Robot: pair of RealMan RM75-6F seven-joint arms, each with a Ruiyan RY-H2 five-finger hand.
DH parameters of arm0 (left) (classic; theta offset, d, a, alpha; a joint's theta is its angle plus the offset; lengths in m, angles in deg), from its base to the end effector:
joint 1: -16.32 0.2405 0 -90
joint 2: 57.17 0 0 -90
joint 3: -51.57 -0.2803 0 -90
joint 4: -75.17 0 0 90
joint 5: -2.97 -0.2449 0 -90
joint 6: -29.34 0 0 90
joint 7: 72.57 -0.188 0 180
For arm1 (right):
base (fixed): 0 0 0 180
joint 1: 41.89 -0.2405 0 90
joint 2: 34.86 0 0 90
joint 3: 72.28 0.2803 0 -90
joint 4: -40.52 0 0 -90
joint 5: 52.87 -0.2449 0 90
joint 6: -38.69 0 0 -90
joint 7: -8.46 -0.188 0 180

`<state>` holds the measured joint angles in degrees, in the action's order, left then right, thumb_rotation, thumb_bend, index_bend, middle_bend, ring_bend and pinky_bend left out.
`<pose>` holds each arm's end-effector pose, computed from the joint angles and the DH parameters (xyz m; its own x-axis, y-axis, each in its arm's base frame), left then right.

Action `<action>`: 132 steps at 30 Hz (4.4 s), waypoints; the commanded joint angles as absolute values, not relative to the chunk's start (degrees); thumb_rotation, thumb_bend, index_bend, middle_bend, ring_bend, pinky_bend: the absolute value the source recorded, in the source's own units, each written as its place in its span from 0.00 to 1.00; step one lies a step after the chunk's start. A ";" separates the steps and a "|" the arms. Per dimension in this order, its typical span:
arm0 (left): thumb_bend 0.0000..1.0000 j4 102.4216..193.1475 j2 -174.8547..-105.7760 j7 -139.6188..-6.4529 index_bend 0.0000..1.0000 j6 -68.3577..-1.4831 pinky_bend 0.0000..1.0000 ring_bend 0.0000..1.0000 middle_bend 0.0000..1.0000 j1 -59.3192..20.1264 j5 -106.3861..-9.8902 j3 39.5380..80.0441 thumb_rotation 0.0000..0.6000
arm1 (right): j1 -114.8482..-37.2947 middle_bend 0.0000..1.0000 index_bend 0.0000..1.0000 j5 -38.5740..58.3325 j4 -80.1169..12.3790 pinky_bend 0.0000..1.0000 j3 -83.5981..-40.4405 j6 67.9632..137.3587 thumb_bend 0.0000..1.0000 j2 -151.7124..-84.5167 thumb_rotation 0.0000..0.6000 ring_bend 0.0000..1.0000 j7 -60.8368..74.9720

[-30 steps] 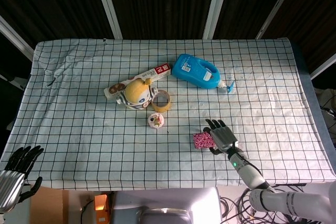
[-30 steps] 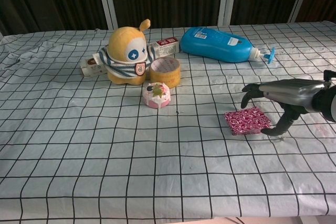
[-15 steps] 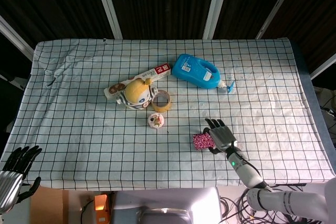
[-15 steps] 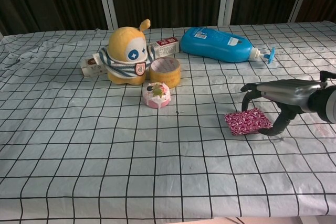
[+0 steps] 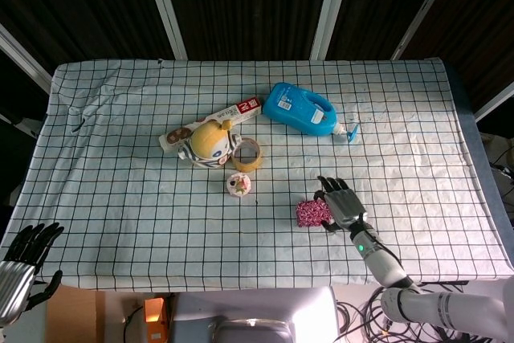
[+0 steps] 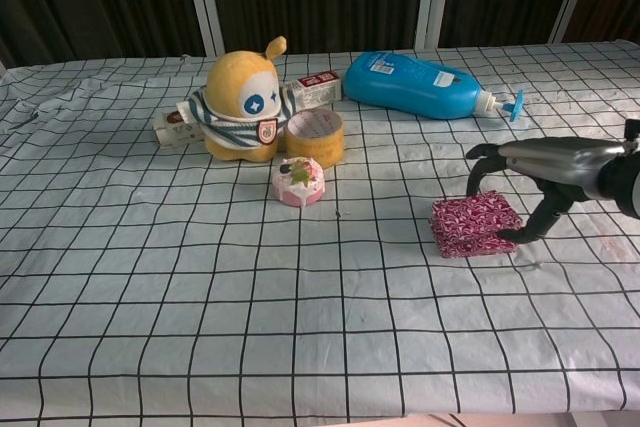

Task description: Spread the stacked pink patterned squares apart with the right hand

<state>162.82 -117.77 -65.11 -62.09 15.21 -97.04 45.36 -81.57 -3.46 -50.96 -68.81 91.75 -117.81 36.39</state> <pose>-0.3488 0.1647 0.1404 0.4084 0.0980 0.9075 0.9038 -0.1824 -0.3871 -0.2284 -0.3658 -0.0643 0.4884 -0.4575 0.7431 -0.8721 -0.2275 0.4332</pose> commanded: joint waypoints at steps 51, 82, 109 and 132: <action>0.45 162.85 -117.81 -65.31 0.00 -62.30 0.00 0.00 0.05 15.26 -97.27 45.24 1.00 | -82.04 0.00 0.21 -4.10 -50.80 0.07 -70.01 89.69 0.27 -118.53 1.00 0.00 38.67; 0.45 162.88 -117.76 -65.18 0.00 -62.11 0.00 0.00 0.05 15.26 -97.07 45.31 1.00 | -81.62 0.00 0.48 -3.52 -49.02 0.09 -69.85 91.80 0.27 -120.20 1.00 0.00 36.45; 0.45 163.22 -118.02 -66.06 0.00 -61.57 0.00 0.00 0.05 15.14 -97.06 45.28 1.00 | -70.70 0.00 0.39 21.56 -54.59 0.10 -81.01 100.24 0.27 -112.98 1.00 0.00 33.94; 0.45 162.27 -117.93 -64.20 0.00 -64.43 0.00 0.00 0.06 16.31 -97.71 45.24 1.00 | -54.46 0.00 0.01 33.34 -57.10 0.08 -83.97 122.60 0.27 -102.19 1.00 0.00 21.88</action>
